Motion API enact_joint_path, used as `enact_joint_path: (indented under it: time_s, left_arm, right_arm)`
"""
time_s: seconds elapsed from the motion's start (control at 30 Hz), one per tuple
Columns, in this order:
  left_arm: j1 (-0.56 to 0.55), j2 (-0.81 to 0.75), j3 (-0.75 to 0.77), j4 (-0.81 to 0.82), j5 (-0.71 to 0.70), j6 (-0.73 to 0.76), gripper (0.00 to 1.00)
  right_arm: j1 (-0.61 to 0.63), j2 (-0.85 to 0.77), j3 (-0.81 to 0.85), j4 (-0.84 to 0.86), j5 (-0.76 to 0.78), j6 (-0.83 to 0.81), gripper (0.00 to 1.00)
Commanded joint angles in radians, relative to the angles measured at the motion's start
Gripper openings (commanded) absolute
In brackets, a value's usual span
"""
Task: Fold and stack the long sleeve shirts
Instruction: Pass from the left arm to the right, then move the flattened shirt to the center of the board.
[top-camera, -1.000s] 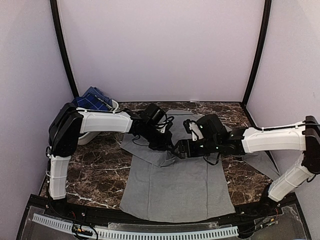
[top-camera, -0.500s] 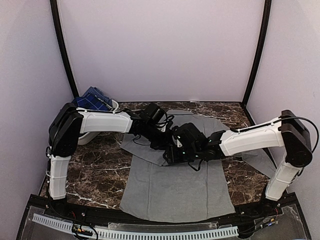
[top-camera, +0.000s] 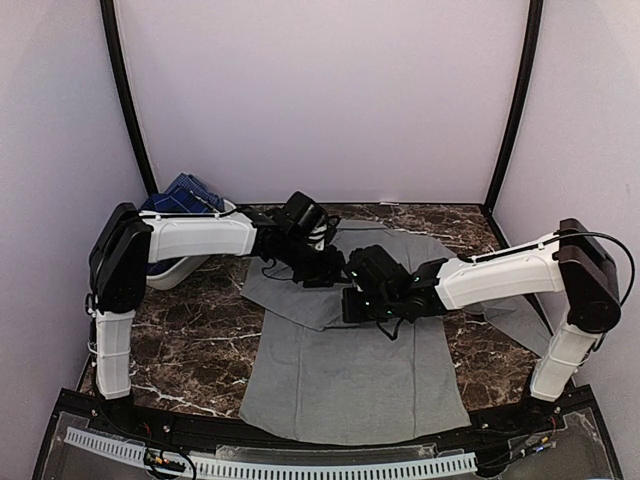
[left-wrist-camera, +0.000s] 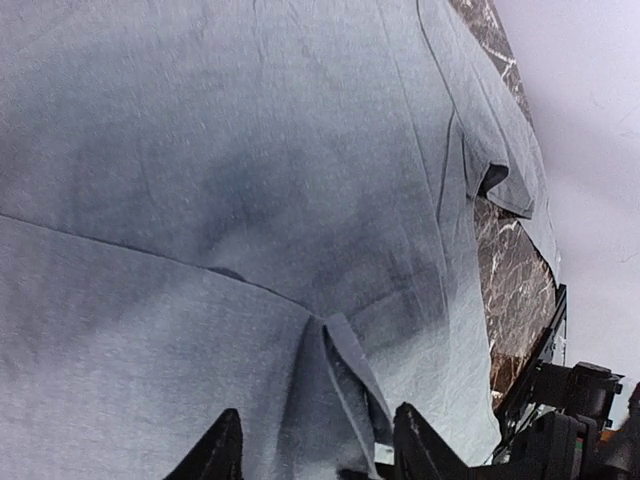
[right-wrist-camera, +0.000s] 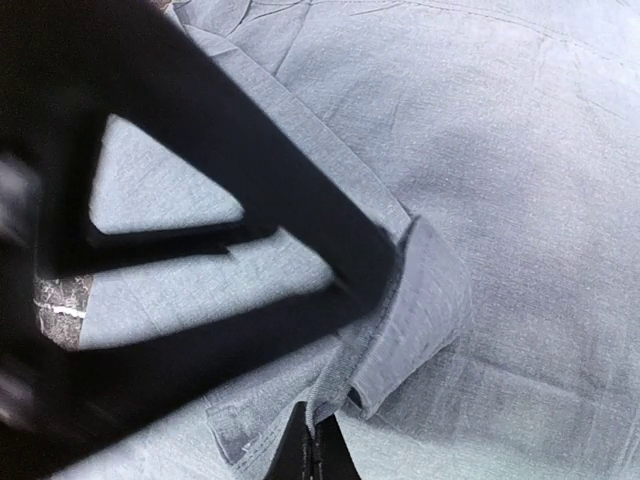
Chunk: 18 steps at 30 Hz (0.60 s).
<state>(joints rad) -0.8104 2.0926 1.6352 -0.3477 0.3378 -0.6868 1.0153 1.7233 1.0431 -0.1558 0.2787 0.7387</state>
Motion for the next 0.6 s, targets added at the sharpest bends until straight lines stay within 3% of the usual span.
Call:
enact_joint_path:
  time_s: [0.0,0.17,0.33,0.57]
  left_arm:
    - [0.061,-0.179,-0.047,-0.030,-0.077,0.012,0.53]
    - [0.108,-0.343,-0.211,-0.045,-0.110,0.007,0.54]
    - [0.133,-0.475,-0.423,-0.052,-0.113,-0.007,0.53]
    - [0.126,-0.531,-0.694,0.083,0.012,-0.063,0.48]
  right_arm:
    - [-0.013,-0.041,0.036,-0.021,0.031,-0.014,0.00]
    - [-0.047,-0.059,0.068,-0.047,0.040,-0.050,0.00]
    - [-0.133,0.000,0.094,-0.041,-0.052,-0.108,0.00]
    - [-0.172,0.160,0.184,-0.028,-0.098,-0.181,0.00]
